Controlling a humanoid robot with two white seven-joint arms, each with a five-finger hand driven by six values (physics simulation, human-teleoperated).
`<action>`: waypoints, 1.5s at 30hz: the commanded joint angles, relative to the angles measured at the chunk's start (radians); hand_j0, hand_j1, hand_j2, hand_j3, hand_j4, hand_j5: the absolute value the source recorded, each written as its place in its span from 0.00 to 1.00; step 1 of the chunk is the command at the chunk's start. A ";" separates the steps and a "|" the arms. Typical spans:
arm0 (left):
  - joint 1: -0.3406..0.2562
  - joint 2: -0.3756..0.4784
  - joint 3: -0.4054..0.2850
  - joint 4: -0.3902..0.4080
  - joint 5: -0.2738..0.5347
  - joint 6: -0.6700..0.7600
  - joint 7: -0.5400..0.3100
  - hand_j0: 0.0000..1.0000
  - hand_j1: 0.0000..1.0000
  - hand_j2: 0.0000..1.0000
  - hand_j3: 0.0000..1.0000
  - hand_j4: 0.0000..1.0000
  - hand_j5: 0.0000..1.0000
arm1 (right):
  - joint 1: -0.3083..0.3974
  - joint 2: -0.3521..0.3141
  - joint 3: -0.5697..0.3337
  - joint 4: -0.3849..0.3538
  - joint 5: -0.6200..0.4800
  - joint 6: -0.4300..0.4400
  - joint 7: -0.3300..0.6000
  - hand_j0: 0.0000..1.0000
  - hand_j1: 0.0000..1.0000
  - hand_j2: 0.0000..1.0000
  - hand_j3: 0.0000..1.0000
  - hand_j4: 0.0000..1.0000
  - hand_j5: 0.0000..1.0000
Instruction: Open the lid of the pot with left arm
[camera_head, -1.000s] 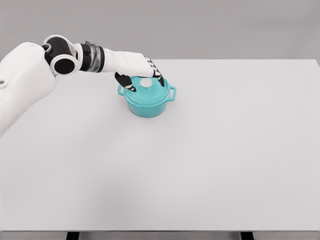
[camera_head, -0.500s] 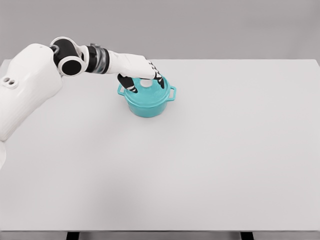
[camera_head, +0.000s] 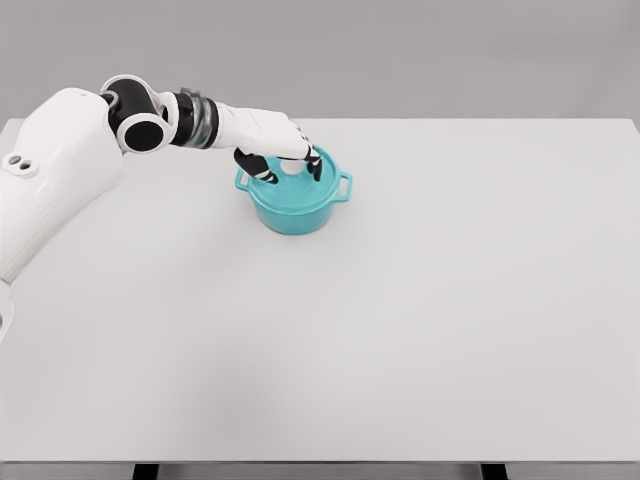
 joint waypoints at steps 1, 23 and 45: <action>0.000 0.000 0.002 0.000 0.004 0.003 0.000 0.60 0.60 0.60 0.60 0.60 0.60 | 0.000 0.000 0.000 0.000 0.000 0.000 0.000 1.00 1.00 1.00 1.00 1.00 1.00; 0.041 0.417 0.097 -0.204 0.029 0.003 0.000 0.45 0.45 0.45 0.45 0.45 0.45 | 0.000 0.000 0.000 0.000 0.000 0.000 0.000 1.00 1.00 1.00 1.00 1.00 1.00; 0.081 0.487 0.095 -0.192 0.032 0.003 0.000 1.00 1.00 1.00 1.00 1.00 1.00 | 0.000 0.000 0.000 0.000 0.000 0.000 0.000 1.00 1.00 1.00 1.00 1.00 1.00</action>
